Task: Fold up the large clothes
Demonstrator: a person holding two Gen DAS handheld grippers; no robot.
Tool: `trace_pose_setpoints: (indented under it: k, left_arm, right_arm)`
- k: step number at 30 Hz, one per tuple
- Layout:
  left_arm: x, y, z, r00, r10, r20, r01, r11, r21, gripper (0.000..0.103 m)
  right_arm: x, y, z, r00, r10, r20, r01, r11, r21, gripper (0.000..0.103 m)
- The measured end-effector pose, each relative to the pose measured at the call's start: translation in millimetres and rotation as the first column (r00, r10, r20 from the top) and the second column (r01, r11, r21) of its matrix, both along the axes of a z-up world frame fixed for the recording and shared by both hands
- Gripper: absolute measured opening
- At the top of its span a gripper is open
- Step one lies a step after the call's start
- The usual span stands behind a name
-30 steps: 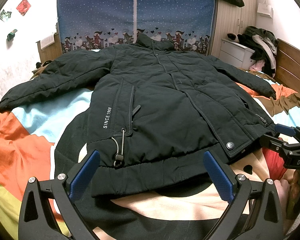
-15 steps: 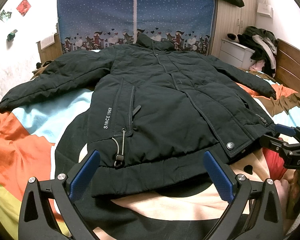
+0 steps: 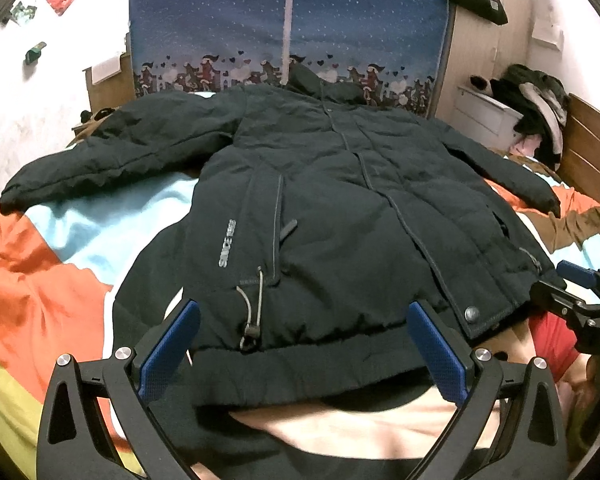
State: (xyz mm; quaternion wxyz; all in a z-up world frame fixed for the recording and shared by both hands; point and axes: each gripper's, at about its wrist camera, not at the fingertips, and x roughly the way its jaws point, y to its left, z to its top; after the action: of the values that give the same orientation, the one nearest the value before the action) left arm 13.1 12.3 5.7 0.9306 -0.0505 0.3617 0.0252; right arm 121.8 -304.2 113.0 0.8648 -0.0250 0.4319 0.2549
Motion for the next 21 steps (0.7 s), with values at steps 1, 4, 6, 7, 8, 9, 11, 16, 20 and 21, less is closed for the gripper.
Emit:
trace_pose_setpoints:
  k: [1, 4, 6, 7, 8, 9, 11, 16, 20, 21]
  left_arm:
    - [1.2, -0.5, 2.2, 1.000, -0.003, 0.002, 0.003, 1.000, 0.006, 0.101]
    - [5.9, -1.1, 10.8, 1.000, -0.025, 0.014, 0.025, 0.999, 0.026, 0.101]
    - [13.7, -0.7, 19.8, 0.999, -0.046, 0.014, 0.046, 0.998, 0.045, 0.101]
    - [19.2, 0.7, 25.9, 0.998, -0.057, 0.017, 0.056, 0.997, 0.059, 0.101]
    - [23.6, 2.1, 32.0, 0.998, -0.062, 0.022, 0.061, 0.996, 0.071, 0.101]
    - [29.6, 4.4, 40.6, 0.997, -0.069, 0.027, 0.067, 0.994, 0.084, 0.101]
    - [40.1, 8.0, 52.2, 0.996, -0.083, 0.023, 0.080, 0.992, 0.099, 0.101]
    - [76.9, 12.3, 84.7, 0.991, -0.129, -0.038, 0.134, 0.975, 0.177, 0.101]
    - [106.9, 6.4, 99.6, 0.986, -0.150, -0.068, 0.163, 0.950, 0.266, 0.101]
    - [116.4, 5.0, 101.1, 0.986, -0.148, -0.078, 0.164, 0.947, 0.275, 0.101]
  right_arm:
    - [1.1, 0.6, 4.1, 1.000, 0.002, 0.006, -0.002, 1.000, 0.003, 0.103]
    - [13.8, 4.9, 9.6, 1.000, 0.012, 0.022, -0.012, 1.000, 0.005, 0.103]
    - [20.4, 10.6, 18.2, 0.999, 0.021, 0.046, -0.020, 1.000, -0.009, 0.103]
    - [23.3, 13.5, 22.5, 0.998, 0.025, 0.057, -0.024, 1.000, -0.016, 0.103]
    - [26.3, 16.4, 27.3, 0.997, 0.030, 0.068, -0.028, 0.999, -0.020, 0.103]
    - [30.9, 19.7, 33.1, 0.996, 0.038, 0.080, -0.036, 0.999, -0.022, 0.103]
    - [40.0, 27.0, 45.0, 0.994, 0.052, 0.095, -0.048, 0.998, -0.036, 0.103]
    - [64.7, 50.1, 72.2, 0.983, 0.149, 0.103, -0.138, 0.984, -0.112, 0.103]
    - [88.1, 71.3, 92.3, 0.965, 0.242, 0.102, -0.218, 0.954, -0.204, 0.103]
    - [96.2, 76.5, 95.3, 0.960, 0.264, 0.089, -0.240, 0.946, -0.220, 0.103]
